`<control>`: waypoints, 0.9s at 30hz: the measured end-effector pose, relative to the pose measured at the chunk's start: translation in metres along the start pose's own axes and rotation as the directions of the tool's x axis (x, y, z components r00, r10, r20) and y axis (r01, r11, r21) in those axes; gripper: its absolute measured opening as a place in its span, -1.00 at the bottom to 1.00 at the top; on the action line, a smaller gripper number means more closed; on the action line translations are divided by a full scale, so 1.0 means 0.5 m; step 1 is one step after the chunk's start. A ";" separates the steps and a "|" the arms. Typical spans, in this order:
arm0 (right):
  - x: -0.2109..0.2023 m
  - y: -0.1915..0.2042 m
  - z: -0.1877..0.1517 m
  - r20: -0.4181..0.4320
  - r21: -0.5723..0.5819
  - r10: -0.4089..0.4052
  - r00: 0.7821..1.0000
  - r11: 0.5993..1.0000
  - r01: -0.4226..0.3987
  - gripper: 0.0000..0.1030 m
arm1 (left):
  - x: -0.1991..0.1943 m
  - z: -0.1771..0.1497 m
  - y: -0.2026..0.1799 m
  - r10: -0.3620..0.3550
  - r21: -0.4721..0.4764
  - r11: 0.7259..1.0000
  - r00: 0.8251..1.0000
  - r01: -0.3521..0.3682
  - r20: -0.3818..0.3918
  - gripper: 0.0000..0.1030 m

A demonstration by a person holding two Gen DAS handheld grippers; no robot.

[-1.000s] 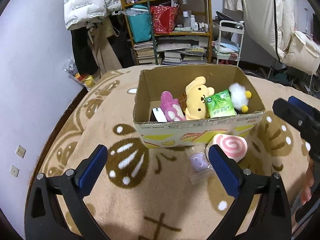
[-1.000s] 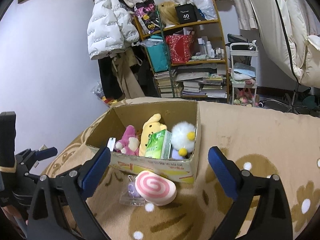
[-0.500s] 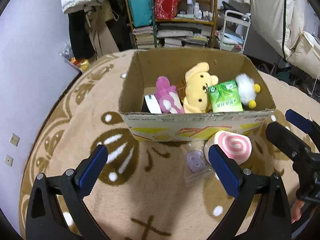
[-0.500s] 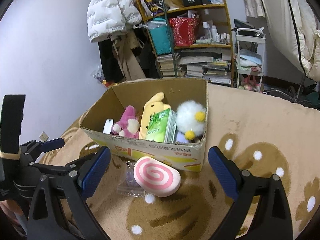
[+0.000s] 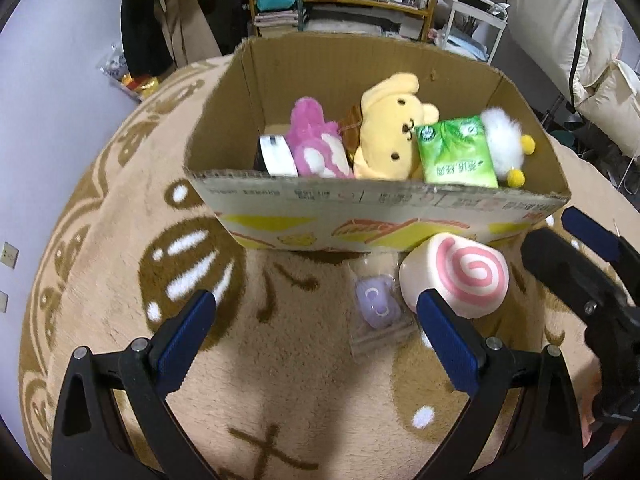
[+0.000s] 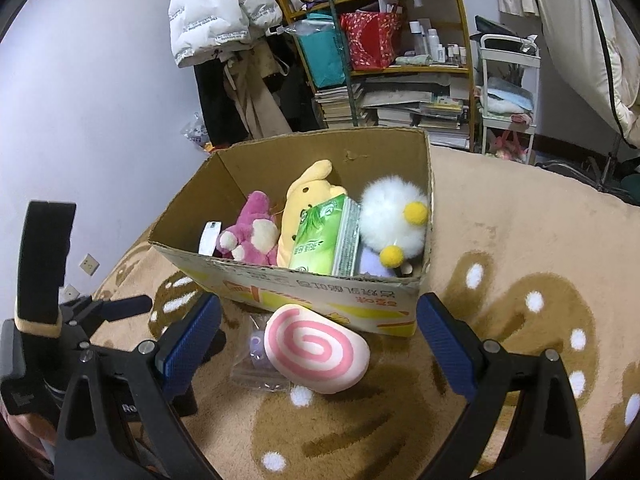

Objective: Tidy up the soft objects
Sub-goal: 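Move the left tool to the clear packet while the right tool approaches the swirl cushion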

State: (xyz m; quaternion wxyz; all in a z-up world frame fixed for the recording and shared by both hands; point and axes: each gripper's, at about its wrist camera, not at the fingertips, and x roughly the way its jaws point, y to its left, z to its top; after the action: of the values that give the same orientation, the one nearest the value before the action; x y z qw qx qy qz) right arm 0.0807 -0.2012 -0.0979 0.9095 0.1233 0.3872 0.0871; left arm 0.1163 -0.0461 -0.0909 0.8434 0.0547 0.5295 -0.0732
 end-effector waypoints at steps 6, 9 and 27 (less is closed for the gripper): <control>0.019 0.001 -0.004 -0.030 -0.002 0.015 0.999 1.000 -0.015 0.98 | 0.028 -0.006 -0.007 -0.001 0.003 1.000 0.999 0.001 -0.038 0.94; 0.037 0.000 -0.007 -0.058 0.007 0.024 0.998 1.000 -0.024 0.98 | 0.037 -0.003 -0.008 -0.011 0.001 1.000 0.999 0.011 -0.046 0.94; 0.119 -0.019 -0.032 -0.193 0.071 0.015 0.981 0.998 -0.001 0.98 | 0.103 0.002 -0.016 -0.033 0.010 0.999 0.989 0.035 -0.144 0.94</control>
State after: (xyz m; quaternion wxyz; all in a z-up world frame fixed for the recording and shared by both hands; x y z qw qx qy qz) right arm 0.1104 -0.1927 -0.1522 0.8624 0.1477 0.4761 0.0886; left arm 0.1375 -0.0577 -0.1370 0.8012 0.0561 0.5894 -0.0866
